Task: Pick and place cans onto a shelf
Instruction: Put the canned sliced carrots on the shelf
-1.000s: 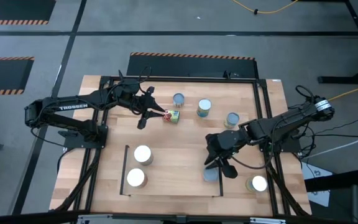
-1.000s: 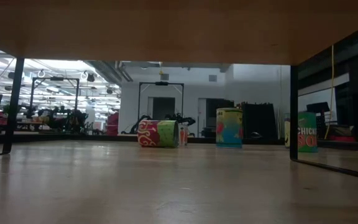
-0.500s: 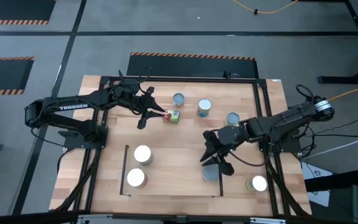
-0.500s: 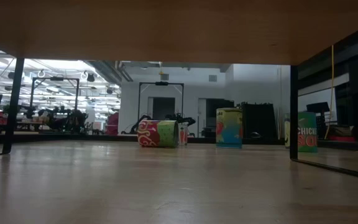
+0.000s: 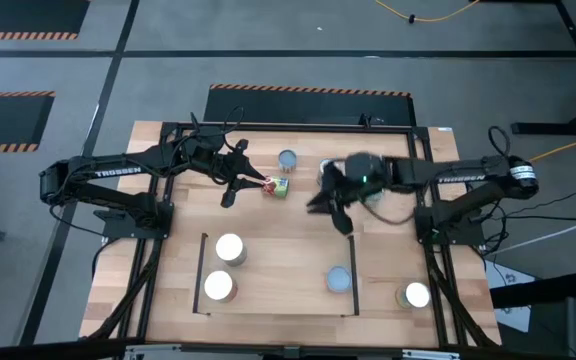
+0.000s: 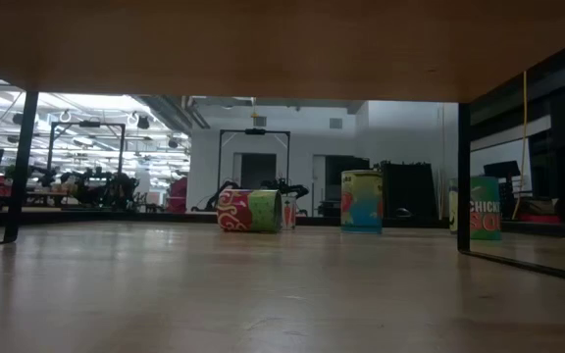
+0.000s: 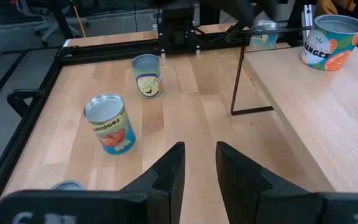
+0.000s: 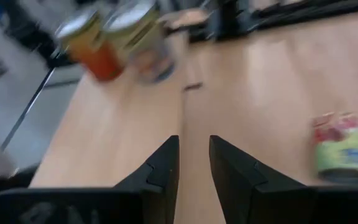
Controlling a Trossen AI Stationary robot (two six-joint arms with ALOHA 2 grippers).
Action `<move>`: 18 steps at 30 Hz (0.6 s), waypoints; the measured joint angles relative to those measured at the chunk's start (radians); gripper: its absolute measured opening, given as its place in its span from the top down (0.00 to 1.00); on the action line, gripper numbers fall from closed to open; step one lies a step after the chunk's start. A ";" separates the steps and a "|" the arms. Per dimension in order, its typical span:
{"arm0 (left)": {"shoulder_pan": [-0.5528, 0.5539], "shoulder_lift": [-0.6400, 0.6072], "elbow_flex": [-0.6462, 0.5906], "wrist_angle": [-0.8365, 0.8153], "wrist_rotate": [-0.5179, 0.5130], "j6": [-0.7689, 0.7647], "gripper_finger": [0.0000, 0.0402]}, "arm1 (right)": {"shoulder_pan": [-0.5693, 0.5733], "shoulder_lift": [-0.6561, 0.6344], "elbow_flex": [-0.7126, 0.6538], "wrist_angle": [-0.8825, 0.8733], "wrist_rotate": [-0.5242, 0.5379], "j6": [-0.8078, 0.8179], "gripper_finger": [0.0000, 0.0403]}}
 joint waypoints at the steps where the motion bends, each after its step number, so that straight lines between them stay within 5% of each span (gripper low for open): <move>1: 0.000 0.000 0.000 0.000 0.000 0.000 0.79 | -0.025 0.000 0.011 0.004 0.000 -0.003 0.77; 18: -0.001 0.000 0.000 0.000 0.000 -0.005 0.79 | -0.293 0.000 0.056 0.048 0.000 -0.158 0.77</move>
